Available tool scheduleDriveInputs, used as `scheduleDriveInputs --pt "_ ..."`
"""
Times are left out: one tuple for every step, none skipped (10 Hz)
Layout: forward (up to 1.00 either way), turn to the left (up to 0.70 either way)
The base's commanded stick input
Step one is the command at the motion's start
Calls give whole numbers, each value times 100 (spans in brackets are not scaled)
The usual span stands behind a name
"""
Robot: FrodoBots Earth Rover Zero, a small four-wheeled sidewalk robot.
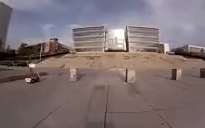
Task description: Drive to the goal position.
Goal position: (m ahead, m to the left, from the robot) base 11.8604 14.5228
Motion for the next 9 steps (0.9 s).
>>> scheduleDriveInputs --pt "70 -14" --pt "70 -14" --pt "70 -14" --pt "70 -14" --pt "70 -14" --pt "70 -14" --pt "70 -14" --pt "70 -14" --pt "70 -14"
